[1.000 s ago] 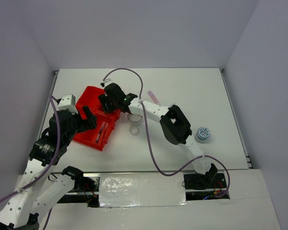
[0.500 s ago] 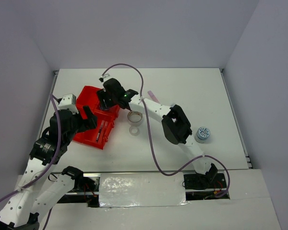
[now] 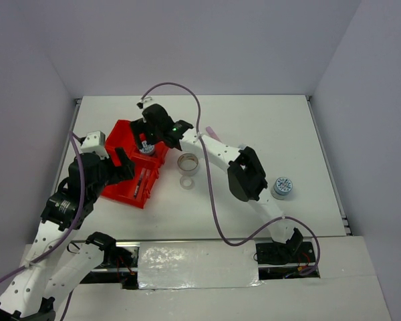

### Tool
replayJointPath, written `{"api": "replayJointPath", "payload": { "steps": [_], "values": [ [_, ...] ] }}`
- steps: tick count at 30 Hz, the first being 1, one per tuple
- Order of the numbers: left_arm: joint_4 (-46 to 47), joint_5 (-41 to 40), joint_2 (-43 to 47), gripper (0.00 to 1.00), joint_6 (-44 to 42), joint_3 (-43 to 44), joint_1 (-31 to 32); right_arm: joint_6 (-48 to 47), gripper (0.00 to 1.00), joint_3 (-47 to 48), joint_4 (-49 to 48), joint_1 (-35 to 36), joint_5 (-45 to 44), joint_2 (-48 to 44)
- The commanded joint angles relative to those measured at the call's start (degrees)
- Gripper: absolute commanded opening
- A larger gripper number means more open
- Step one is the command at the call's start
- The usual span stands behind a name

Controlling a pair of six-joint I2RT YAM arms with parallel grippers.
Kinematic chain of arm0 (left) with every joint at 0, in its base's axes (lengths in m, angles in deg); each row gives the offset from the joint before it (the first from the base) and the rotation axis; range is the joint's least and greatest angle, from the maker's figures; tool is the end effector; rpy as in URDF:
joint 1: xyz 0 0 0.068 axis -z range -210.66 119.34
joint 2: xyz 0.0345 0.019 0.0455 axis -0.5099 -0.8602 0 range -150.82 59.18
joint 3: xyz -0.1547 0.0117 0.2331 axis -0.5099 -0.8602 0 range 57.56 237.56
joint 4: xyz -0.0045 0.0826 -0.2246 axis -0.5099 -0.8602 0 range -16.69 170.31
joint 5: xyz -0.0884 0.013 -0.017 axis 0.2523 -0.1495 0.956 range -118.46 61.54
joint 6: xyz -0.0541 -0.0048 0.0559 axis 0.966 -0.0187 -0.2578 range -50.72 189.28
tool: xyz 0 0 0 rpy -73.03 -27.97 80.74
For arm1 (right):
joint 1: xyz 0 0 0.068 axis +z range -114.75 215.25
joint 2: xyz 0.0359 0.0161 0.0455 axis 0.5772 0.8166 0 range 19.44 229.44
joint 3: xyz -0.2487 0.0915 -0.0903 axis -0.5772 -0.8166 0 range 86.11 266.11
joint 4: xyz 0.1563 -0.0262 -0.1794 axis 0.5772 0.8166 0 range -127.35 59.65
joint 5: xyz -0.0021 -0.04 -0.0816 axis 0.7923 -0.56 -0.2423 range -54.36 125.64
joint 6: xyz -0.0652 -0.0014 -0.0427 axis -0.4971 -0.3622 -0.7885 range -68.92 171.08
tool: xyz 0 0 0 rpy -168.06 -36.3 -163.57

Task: Sort the stationery into containers
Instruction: Place the stationery in the storage box, then pick up the stationery from the center of the board.

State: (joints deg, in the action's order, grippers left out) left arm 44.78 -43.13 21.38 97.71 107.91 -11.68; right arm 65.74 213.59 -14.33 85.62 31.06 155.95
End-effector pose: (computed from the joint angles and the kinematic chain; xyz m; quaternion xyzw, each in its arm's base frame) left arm 0.1341 -0.0283 0.3324 -0.1384 0.8184 -0.1226 0.5441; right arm 0.3637 0.4308 0.2503 -0.2495 0.8380 0.2307 0.4270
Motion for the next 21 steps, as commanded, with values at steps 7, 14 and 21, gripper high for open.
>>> {"api": "replayJointPath", "payload": {
  "steps": [7, 14, 21],
  "values": [
    [-3.0, -11.8, 0.0, 0.99, 2.9, 1.5, -1.0, 10.1, 1.00, -40.8, 8.2, -12.3, -14.4, -43.9],
    [-3.1, -11.1, 0.4, 0.99, 3.5, 1.5, -2.5, 13.0, 1.00, -71.7, 15.6, -26.6, -21.8, -69.9],
    [-1.1, -5.5, -0.2, 0.99, 1.6, 0.9, -4.8, 19.4, 1.00, -77.4, 18.4, -34.2, -23.0, -74.5]
  ]
}}
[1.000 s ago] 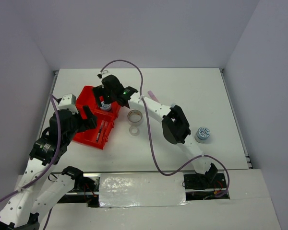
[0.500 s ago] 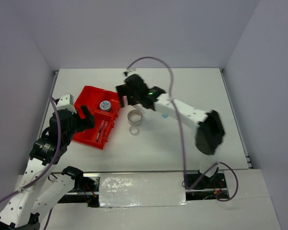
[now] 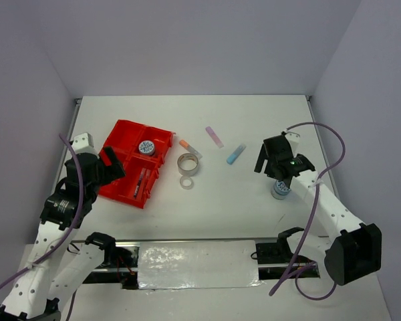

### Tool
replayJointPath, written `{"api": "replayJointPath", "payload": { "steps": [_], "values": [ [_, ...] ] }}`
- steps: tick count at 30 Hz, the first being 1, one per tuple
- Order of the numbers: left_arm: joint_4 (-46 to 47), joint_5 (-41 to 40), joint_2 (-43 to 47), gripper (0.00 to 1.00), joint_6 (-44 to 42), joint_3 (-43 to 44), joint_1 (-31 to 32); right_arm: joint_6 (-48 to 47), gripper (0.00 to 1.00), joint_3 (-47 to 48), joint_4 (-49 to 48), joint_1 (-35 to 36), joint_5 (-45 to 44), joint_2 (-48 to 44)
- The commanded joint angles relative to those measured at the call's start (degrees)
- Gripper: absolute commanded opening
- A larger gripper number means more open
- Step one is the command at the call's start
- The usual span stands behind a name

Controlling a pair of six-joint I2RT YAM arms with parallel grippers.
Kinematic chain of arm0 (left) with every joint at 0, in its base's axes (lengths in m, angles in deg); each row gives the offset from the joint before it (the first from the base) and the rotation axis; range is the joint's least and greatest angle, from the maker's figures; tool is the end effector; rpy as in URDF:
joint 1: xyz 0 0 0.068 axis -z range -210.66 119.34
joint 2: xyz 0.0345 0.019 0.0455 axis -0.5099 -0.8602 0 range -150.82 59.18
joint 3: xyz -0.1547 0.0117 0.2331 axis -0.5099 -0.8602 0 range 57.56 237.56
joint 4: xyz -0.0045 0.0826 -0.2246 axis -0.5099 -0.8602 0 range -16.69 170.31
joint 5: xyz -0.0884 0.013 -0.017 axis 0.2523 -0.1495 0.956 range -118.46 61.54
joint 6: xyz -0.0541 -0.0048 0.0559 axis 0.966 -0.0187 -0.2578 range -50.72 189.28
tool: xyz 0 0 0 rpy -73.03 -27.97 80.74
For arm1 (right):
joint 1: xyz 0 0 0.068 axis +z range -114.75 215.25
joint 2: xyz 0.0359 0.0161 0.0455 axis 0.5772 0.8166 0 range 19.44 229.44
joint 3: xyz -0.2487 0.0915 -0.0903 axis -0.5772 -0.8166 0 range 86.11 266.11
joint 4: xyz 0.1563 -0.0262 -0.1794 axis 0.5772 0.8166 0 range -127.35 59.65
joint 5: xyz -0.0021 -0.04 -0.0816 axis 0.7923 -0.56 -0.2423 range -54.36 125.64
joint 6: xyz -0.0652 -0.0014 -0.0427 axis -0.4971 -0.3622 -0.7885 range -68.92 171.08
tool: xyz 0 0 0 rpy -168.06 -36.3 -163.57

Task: Sort the stationery into containers
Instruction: Pick up the stationery from the center of the board.

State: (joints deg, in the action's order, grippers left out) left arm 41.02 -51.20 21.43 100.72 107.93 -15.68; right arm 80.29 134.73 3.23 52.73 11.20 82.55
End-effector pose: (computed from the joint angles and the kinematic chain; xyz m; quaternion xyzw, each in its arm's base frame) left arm 0.1315 -0.0085 0.3257 -0.2219 0.8110 -0.0486 0.5391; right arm 0.2025 0.0349 0.2479 0.1585 0.9209 -0.0692 0.3493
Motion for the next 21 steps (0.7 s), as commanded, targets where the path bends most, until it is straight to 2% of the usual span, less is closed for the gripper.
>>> {"api": "replayJointPath", "payload": {
  "steps": [1, 6, 11, 18, 21],
  "values": [
    [2.6, 2.7, -0.8, 0.99, -1.5, 0.9, -0.8, 5.8, 1.00, 1.2, 1.4, -1.9, -5.0, -0.5],
    [2.9, 4.4, -1.4, 0.99, -2.0, 1.0, -0.7, 9.0, 1.00, -3.6, -2.4, -3.9, -3.3, 1.0],
    [3.4, 5.3, -1.0, 0.99, -2.4, 0.7, -0.7, 11.9, 1.00, -5.9, -0.4, -5.0, -11.0, 0.3],
    [3.7, 6.4, -1.0, 0.99, -2.7, 0.6, -0.7, 12.6, 1.00, -8.5, -1.7, -8.6, -9.3, -1.8],
    [3.8, 6.8, -0.7, 0.99, -2.9, 0.7, -0.7, 11.0, 1.00, -10.5, -6.0, -11.9, -3.6, 0.0]
  ]
}}
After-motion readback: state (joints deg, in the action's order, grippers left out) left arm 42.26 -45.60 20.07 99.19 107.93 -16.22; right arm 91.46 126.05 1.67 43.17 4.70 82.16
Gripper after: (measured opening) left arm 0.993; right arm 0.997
